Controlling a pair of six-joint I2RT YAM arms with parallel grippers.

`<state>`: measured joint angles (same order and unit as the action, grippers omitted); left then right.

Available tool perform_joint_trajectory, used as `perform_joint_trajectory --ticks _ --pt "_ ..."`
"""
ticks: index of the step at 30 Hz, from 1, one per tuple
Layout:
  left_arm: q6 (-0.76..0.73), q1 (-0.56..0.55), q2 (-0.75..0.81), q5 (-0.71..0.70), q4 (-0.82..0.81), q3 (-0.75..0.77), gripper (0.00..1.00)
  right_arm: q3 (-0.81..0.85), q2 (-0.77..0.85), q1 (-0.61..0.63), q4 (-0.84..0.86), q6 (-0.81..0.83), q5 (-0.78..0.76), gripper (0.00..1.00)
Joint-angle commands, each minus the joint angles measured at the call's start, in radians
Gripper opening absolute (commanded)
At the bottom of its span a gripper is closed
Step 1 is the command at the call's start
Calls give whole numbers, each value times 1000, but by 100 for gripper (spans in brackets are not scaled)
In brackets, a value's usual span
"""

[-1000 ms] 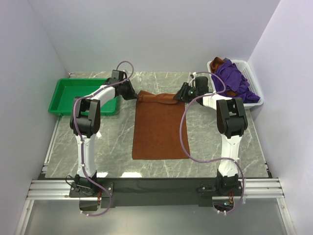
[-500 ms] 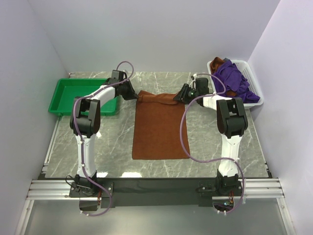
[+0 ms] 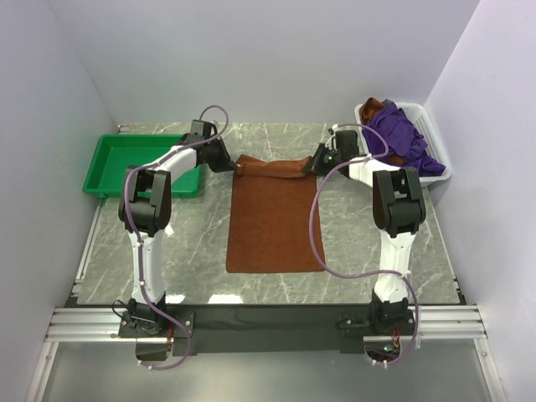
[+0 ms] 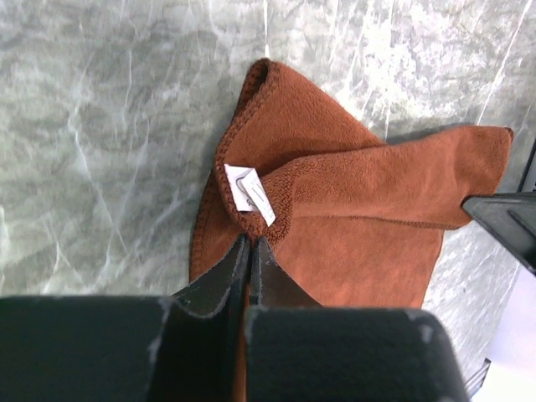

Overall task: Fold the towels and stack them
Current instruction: Flatten out the crumpled towel

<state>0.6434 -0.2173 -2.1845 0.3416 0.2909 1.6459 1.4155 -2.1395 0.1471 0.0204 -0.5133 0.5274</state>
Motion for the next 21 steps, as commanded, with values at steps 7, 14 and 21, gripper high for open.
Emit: perform_joint_trajectory --ticks 7,14,21 --pt "24 -1 183 -6 70 51 1 160 176 -6 -350 101 -136 0" --pt "50 -2 319 10 128 -50 1 137 302 -3 -522 104 -179 0" --pt "78 -24 599 -41 165 -293 1 -76 536 14 -570 99 -188 0"
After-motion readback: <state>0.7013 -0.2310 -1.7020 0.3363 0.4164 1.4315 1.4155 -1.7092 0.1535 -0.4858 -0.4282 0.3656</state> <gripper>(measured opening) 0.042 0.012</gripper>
